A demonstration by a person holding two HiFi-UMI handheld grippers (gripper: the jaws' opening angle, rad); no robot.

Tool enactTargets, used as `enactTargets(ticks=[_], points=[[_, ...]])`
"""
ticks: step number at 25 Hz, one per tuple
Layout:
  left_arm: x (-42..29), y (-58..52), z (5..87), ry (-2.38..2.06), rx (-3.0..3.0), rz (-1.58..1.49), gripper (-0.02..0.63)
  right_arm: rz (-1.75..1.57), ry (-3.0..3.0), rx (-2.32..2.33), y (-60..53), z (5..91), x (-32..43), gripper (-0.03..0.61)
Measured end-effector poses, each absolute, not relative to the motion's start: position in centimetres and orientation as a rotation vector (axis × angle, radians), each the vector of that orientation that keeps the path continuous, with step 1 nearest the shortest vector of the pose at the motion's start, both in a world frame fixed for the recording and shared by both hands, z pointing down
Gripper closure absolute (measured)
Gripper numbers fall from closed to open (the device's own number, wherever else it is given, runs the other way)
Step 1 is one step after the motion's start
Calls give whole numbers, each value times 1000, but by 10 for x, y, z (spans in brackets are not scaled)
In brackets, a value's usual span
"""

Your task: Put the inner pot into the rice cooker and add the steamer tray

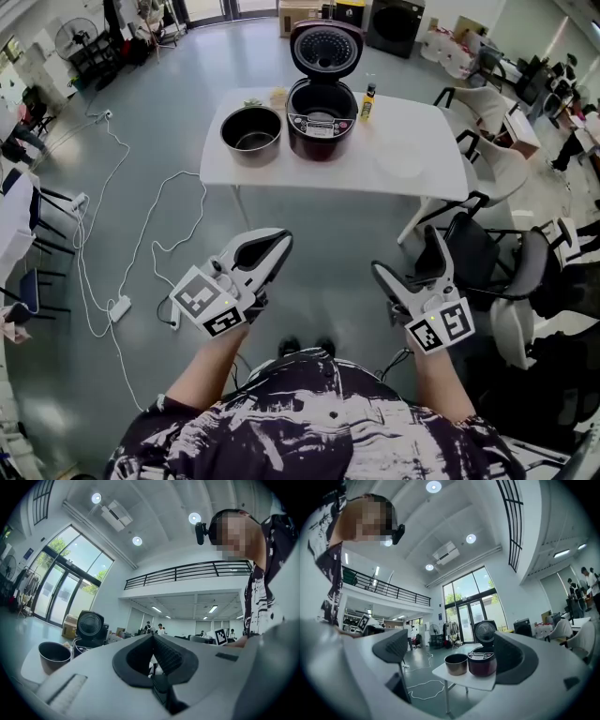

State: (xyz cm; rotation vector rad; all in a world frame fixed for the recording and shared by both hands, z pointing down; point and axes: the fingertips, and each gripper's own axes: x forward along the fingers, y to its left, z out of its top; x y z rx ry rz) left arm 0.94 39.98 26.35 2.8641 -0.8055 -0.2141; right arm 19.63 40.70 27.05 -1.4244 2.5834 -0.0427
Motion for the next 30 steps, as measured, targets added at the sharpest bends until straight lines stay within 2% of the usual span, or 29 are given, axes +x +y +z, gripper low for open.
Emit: enactTargets(ticks=[15, 30], points=[[16, 396, 266, -796, 2869, -193, 609, -53, 2629, -1400, 409, 277, 195, 46], [71, 362, 281, -877, 2862, -142, 609, -58, 2692, -1323, 371, 296, 249, 46]])
